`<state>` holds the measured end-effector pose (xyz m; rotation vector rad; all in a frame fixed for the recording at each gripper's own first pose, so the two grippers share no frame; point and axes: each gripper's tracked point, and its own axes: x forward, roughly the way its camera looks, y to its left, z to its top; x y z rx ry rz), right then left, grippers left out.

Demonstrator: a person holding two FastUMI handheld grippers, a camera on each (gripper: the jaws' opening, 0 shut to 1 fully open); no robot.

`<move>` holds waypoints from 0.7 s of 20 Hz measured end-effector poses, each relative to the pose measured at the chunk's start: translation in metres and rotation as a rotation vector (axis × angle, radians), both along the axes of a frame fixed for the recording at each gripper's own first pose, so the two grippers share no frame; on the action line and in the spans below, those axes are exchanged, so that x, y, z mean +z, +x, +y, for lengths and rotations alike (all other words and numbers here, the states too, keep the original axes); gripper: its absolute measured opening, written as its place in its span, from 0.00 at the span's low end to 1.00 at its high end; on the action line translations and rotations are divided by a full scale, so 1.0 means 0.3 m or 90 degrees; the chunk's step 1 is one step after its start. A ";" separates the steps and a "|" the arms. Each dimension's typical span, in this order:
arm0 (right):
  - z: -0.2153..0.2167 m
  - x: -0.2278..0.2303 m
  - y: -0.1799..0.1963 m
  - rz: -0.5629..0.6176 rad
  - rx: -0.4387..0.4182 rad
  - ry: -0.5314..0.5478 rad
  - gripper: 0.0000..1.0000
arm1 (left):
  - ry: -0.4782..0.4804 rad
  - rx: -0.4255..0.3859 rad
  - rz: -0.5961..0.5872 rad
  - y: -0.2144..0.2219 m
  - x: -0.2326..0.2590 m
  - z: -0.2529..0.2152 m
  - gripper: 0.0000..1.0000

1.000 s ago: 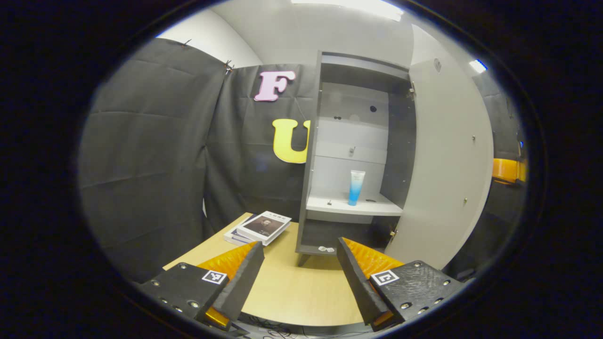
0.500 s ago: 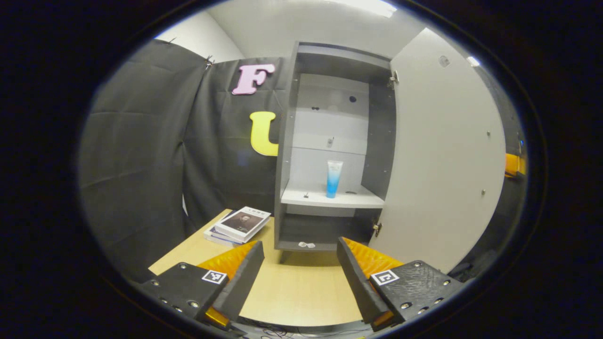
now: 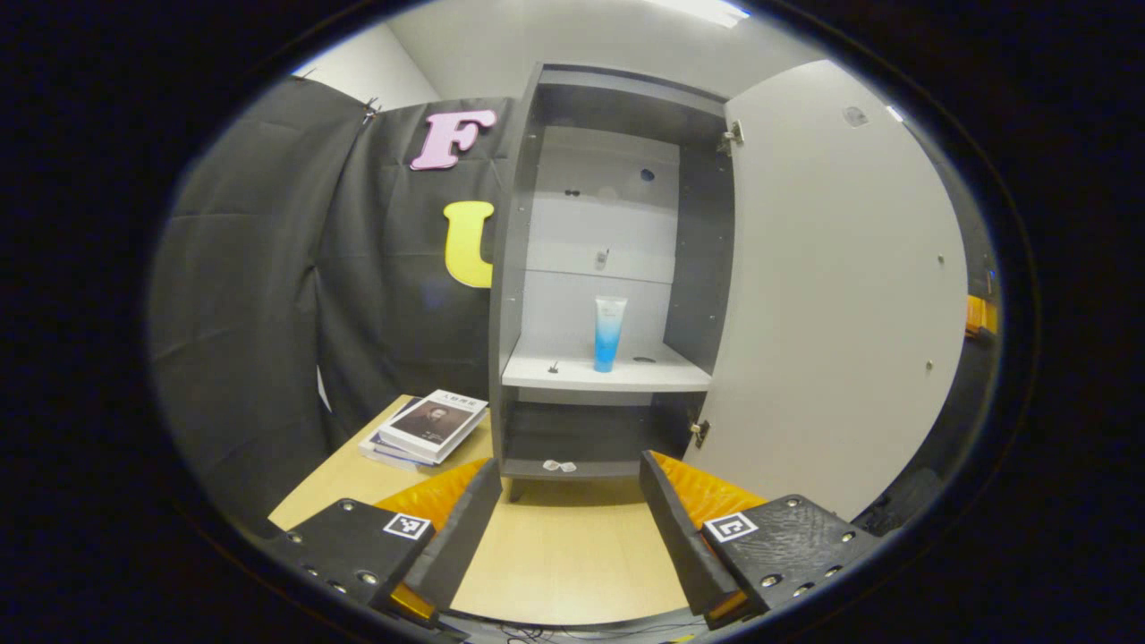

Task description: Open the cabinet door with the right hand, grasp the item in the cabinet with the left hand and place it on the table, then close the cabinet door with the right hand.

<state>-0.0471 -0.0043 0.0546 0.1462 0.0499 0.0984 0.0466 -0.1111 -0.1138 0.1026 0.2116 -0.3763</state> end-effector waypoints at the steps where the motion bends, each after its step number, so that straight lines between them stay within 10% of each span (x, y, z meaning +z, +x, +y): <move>1: 0.008 0.000 -0.001 0.005 -0.013 0.014 0.06 | -0.003 -0.010 0.003 0.034 0.002 -0.010 0.92; 10: 0.014 0.017 -0.120 0.012 -0.118 0.033 0.08 | -0.008 -0.130 0.004 0.333 0.066 -0.143 0.95; 14: -0.057 0.035 -0.209 -0.001 -0.232 0.052 0.34 | -0.007 -0.180 0.001 0.459 0.087 -0.200 0.95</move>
